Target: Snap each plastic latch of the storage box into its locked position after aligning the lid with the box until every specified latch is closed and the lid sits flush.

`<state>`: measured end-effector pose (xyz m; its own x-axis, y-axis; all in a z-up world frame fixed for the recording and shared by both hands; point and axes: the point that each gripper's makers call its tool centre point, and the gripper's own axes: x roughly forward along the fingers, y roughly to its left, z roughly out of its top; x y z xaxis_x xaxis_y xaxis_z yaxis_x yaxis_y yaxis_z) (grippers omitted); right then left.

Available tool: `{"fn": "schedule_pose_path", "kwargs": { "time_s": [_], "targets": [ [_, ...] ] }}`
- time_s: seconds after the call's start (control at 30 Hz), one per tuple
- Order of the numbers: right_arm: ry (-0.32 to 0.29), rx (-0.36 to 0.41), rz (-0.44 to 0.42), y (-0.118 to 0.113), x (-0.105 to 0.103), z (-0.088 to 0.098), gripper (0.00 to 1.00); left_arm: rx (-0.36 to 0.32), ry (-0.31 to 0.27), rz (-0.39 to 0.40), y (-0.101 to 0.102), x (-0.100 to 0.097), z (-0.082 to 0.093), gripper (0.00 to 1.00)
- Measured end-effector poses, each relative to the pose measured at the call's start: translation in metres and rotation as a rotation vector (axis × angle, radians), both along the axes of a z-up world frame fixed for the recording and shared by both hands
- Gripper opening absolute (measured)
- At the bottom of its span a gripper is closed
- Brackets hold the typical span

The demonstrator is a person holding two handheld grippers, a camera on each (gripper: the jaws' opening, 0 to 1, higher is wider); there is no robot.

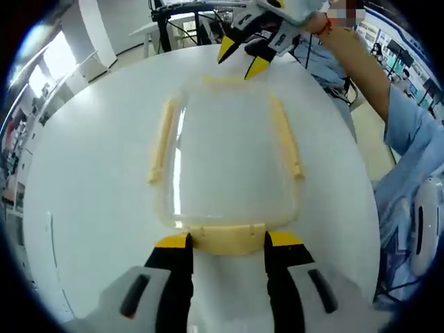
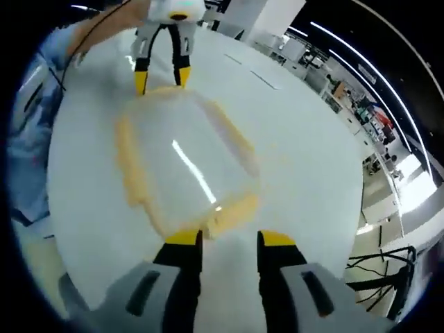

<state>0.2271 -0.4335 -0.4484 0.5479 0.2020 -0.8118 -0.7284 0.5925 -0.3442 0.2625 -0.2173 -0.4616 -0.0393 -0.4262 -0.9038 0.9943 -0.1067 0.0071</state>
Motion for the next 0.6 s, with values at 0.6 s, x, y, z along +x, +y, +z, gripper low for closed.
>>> {"fn": "schedule_pose_path", "kwargs": {
  "time_s": [0.6],
  "targets": [
    [0.189, -0.100, 0.198, 0.002, 0.022, -0.001, 0.52, 0.020, 0.000, -0.015, 0.000, 0.000, 0.001, 0.40]
  ]
}}
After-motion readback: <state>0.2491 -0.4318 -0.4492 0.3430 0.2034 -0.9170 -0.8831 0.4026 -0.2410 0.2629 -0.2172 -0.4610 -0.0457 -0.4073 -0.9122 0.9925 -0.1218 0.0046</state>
